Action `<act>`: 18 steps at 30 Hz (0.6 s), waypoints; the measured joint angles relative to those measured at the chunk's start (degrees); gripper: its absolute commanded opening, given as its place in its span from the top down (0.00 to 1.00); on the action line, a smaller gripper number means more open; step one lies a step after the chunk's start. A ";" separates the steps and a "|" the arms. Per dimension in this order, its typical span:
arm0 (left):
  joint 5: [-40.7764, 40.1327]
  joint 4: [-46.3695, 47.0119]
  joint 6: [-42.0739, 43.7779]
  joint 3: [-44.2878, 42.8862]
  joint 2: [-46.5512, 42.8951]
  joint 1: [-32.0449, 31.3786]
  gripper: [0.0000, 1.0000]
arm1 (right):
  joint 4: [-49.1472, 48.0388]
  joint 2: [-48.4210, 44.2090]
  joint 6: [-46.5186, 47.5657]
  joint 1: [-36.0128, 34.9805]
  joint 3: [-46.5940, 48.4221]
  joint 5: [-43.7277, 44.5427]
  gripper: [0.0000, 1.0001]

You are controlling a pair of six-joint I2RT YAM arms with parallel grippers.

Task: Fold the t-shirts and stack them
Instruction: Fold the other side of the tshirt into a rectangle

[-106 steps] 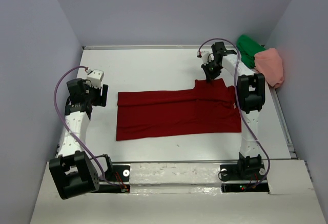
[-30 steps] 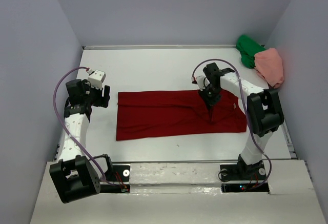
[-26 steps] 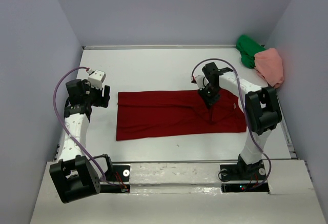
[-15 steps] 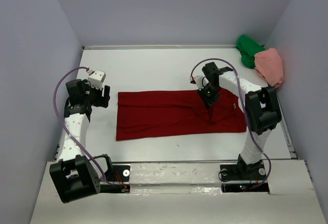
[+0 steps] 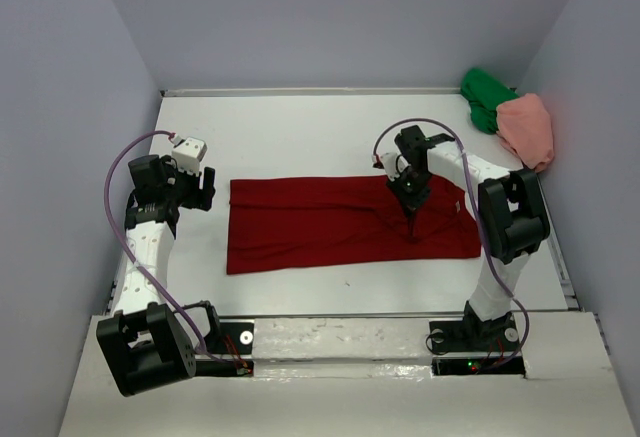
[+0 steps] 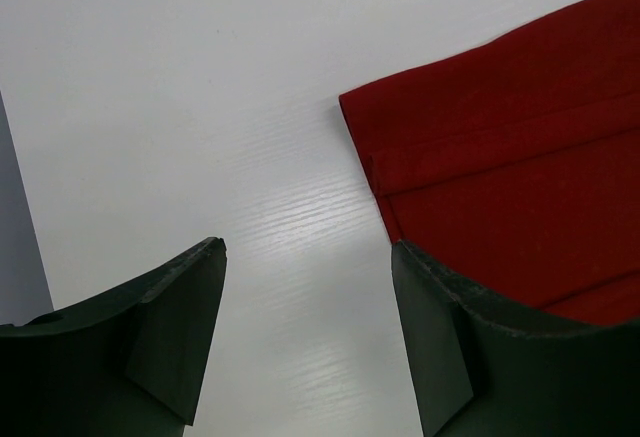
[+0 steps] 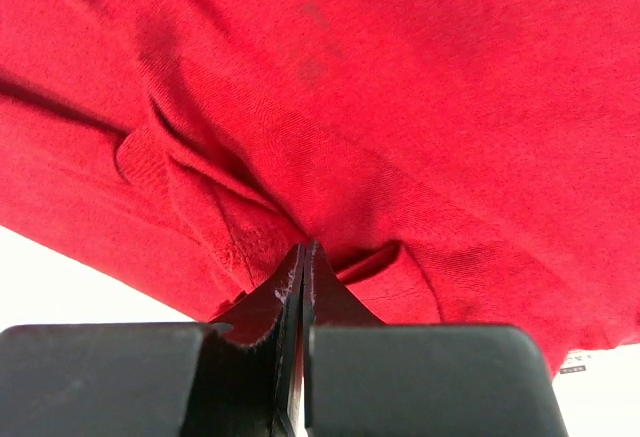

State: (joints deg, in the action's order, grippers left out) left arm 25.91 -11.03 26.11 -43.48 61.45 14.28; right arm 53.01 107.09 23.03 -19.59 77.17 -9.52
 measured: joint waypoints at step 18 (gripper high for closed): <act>0.66 0.00 0.04 0.00 -0.02 0.00 0.23 | 11.06 -2.43 1.49 -10.19 -3.04 -13.31 1.00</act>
State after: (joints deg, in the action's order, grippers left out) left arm 26.57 -11.03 26.15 -43.48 61.43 14.28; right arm 64.07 104.66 24.51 -29.78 74.13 -22.83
